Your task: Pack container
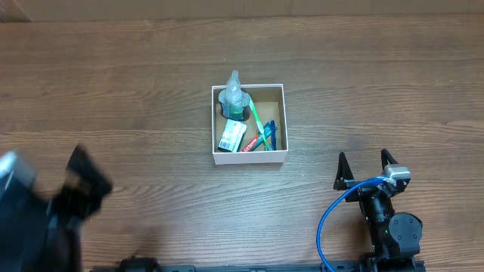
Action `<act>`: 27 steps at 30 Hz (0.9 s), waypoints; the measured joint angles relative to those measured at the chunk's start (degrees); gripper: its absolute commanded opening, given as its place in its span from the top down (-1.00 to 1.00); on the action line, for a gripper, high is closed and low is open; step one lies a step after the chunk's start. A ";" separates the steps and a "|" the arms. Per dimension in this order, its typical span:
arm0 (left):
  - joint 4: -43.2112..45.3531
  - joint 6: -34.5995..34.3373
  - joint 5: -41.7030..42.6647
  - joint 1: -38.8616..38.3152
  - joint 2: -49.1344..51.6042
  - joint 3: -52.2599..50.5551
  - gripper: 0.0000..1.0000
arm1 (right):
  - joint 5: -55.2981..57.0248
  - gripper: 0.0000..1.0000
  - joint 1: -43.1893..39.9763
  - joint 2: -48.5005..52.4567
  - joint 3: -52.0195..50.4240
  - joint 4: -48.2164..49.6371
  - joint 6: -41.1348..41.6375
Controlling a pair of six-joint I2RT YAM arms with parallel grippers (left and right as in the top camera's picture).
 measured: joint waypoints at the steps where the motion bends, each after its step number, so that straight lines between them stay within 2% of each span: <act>1: 0.00 0.00 0.00 0.00 -4.59 0.07 -1.00 | 0.00 -1.00 -0.02 0.00 0.00 0.02 0.00; 7: -0.42 0.00 -0.15 0.00 -22.21 0.68 -1.00 | 0.00 -1.00 -0.02 0.00 0.00 0.02 0.02; 14: -8.39 0.00 -2.84 0.00 -30.40 -0.48 -1.00 | 0.00 -1.00 -0.02 -0.02 0.00 0.00 0.02; 21: -9.57 -0.04 -5.27 0.00 -35.36 -9.07 -1.00 | 0.00 -1.00 -0.02 0.00 0.00 0.00 0.02; 25: -0.68 -0.42 -3.08 0.00 -35.43 -17.75 -1.00 | 0.00 -1.00 -0.02 0.00 0.00 0.04 0.00; 27: 8.28 -0.42 -0.39 0.00 -35.50 -24.37 -1.00 | 0.00 -1.00 -0.02 -0.04 0.00 0.00 0.00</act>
